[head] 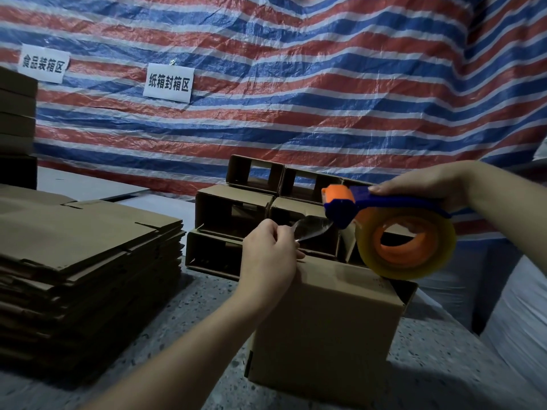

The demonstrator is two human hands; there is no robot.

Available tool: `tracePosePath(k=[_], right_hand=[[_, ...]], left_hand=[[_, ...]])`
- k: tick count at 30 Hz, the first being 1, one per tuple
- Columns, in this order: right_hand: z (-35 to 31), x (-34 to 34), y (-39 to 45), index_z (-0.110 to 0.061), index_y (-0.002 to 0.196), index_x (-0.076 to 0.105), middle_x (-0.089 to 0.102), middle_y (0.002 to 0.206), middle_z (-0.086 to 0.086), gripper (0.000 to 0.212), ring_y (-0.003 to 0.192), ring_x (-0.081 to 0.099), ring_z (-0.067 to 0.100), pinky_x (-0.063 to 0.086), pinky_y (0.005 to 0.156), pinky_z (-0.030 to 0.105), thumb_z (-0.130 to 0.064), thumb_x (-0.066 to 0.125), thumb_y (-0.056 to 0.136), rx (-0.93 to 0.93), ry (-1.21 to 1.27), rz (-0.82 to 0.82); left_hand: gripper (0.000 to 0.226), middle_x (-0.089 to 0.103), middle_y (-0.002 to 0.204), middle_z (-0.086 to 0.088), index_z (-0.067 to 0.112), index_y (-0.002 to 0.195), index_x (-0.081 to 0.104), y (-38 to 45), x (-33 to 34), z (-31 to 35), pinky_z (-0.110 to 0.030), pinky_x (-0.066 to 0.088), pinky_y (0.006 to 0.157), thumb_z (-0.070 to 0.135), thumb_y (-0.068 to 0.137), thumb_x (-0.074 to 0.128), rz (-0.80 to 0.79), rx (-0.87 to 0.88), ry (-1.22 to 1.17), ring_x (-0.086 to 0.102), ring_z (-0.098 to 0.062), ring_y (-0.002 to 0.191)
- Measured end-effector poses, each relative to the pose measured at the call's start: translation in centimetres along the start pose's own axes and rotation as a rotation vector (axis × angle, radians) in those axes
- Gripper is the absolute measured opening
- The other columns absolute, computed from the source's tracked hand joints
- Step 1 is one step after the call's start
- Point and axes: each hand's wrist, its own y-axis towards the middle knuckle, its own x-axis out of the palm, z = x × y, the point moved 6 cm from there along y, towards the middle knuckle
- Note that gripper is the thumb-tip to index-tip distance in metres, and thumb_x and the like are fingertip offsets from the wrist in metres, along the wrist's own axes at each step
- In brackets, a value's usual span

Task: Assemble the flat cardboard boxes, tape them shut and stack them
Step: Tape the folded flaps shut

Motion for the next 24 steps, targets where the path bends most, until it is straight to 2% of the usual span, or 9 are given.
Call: tracePosePath(k=[3,7,8,9,11,13,15,18,24], right_hand=[[0.0,2.0,1.0,-0.017,0.119,0.062,0.076,0.092,0.013,0.075,0.071,0.071,0.021,0.059,0.063,0.031,-0.06,0.083,0.061,0.059,-0.138,-0.098],[-0.3,2.2,1.7,-0.019,0.12,0.061,0.077,0.096,0.014,0.074,0.075,0.073,0.022,0.06,0.063,0.031,-0.061,0.077,0.062,0.066,-0.126,-0.084],[-0.3,2.3,1.8,-0.018,0.121,0.061,0.077,0.097,0.014,0.075,0.076,0.073,0.023,0.06,0.064,0.032,-0.061,0.077,0.062,0.071,-0.139,-0.093],[-0.5,2.4,1.9,-0.016,0.122,0.062,0.077,0.1,0.015,0.076,0.079,0.073,0.024,0.059,0.068,0.033,-0.062,0.078,0.064,0.078,-0.155,-0.102],[-0.8,2.8,2.0,-0.013,0.124,0.062,0.076,0.106,0.016,0.079,0.084,0.072,0.024,0.057,0.075,0.035,-0.064,0.079,0.066,0.08,-0.186,-0.141],[-1.2,3.1,2.1,-0.013,0.123,0.063,0.076,0.105,0.014,0.077,0.083,0.073,0.023,0.058,0.074,0.033,-0.063,0.076,0.066,0.089,-0.211,-0.165],[-1.8,3.4,2.1,-0.013,0.12,0.066,0.076,0.102,0.012,0.077,0.081,0.072,0.021,0.058,0.07,0.03,-0.064,0.074,0.062,0.099,-0.254,-0.17],[-2.4,3.9,2.2,-0.011,0.119,0.068,0.074,0.103,0.013,0.079,0.084,0.068,0.022,0.054,0.075,0.032,-0.066,0.073,0.062,0.106,-0.309,-0.188],[-3.1,4.3,2.8,-0.012,0.118,0.068,0.076,0.101,0.012,0.082,0.08,0.071,0.02,0.056,0.071,0.03,-0.07,0.073,0.06,0.133,-0.394,-0.186]], left_hand=[[0.022,0.069,0.076,-0.003,0.012,0.086,0.06,0.1,-0.2,0.0,-0.025,0.054,0.064,0.02,0.099,0.045,0.012,-0.017,-0.043,0.07,-0.01,0.07],[0.022,0.072,0.083,-0.009,0.005,0.09,0.063,0.4,-1.2,-0.3,-0.039,0.057,0.079,0.018,0.098,0.047,0.004,-0.177,-0.235,0.073,-0.018,0.081],[0.021,0.072,0.083,-0.008,0.005,0.088,0.064,0.9,-1.9,-0.4,-0.041,0.056,0.081,0.018,0.096,0.05,0.004,-0.201,-0.214,0.072,-0.02,0.083],[0.021,0.072,0.081,-0.006,0.005,0.085,0.067,1.5,-2.7,-0.5,-0.04,0.055,0.08,0.018,0.094,0.053,-0.015,-0.222,-0.146,0.07,-0.022,0.082],[0.021,0.068,0.073,-0.003,0.007,0.082,0.07,2.5,-3.9,-0.7,-0.031,0.052,0.068,0.021,0.091,0.057,-0.122,-0.293,0.018,0.062,-0.017,0.068],[0.023,0.062,0.061,0.003,0.012,0.077,0.069,3.0,-4.8,-1.1,-0.02,0.044,0.052,0.025,0.092,0.061,-0.25,-0.386,0.13,0.053,-0.007,0.051],[0.028,0.056,0.052,0.009,0.017,0.072,0.067,3.0,-5.3,-1.7,-0.017,0.037,0.045,0.034,0.093,0.063,-0.331,-0.413,0.198,0.047,-0.003,0.043],[0.035,0.053,0.051,0.01,0.016,0.075,0.071,3.0,-5.3,-2.5,-0.017,0.034,0.043,0.046,0.09,0.065,-0.351,-0.393,0.224,0.044,-0.004,0.044],[0.036,0.051,0.05,0.008,0.01,0.082,0.074,2.9,-5.4,-3.5,-0.017,0.029,0.038,0.044,0.091,0.066,-0.32,-0.407,0.249,0.039,-0.004,0.041]])
